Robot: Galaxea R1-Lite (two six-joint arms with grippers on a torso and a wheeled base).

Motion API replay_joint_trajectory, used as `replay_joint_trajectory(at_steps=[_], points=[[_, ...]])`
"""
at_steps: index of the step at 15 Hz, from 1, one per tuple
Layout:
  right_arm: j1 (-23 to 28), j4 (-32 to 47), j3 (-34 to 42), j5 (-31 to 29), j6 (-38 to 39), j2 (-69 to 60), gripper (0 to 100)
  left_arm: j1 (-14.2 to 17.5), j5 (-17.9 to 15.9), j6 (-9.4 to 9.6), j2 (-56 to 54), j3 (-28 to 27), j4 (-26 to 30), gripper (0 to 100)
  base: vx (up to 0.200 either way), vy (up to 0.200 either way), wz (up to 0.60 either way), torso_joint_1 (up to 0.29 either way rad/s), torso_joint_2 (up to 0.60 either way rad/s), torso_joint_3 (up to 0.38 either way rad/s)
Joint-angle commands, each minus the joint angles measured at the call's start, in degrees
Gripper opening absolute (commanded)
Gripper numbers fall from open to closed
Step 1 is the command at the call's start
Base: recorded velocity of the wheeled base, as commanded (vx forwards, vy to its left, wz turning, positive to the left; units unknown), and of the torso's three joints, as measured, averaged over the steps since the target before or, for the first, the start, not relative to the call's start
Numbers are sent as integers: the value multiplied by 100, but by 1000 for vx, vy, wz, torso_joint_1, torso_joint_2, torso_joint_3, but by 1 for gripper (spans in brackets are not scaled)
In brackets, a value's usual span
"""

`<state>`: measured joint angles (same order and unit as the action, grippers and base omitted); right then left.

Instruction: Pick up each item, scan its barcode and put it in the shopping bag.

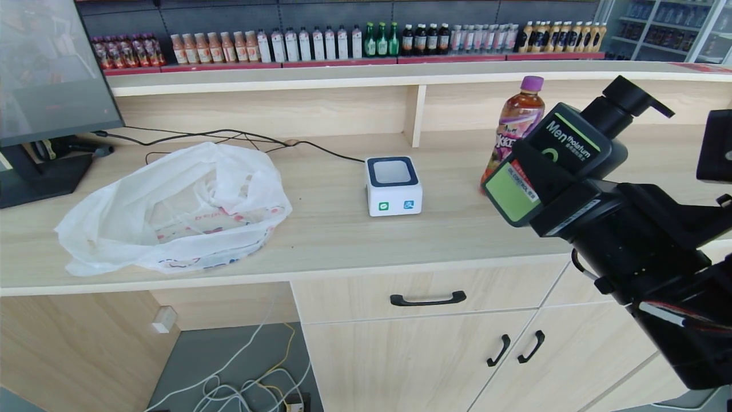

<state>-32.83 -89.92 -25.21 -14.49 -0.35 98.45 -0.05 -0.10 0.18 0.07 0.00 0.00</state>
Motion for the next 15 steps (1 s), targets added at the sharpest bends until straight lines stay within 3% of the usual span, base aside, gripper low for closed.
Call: replay_joint_trajectory(at_steps=[1, 4, 7, 14, 15], points=[[49, -8, 34, -80, -35, 25, 100, -4, 1, -1, 1, 0, 0, 100, 0, 0, 0, 0, 0, 0], [57, -8, 218, -36, 79, -1, 100, -4, 1, -1, 1, 0, 0, 100, 0, 0, 0, 0, 0, 0], [180, 238, -212, -27, 79, 166, 100, -4, 1, -1, 1, 0, 0, 100, 0, 0, 0, 0, 0, 0], [268, 1785, -1592, -18, 106, 324, 100, -4, 1, -1, 1, 0, 0, 100, 0, 0, 0, 0, 0, 0], [330, 2690, -2418, 149, 97, 368, 100, -4, 1, -1, 1, 0, 0, 100, 0, 0, 0, 0, 0, 0]])
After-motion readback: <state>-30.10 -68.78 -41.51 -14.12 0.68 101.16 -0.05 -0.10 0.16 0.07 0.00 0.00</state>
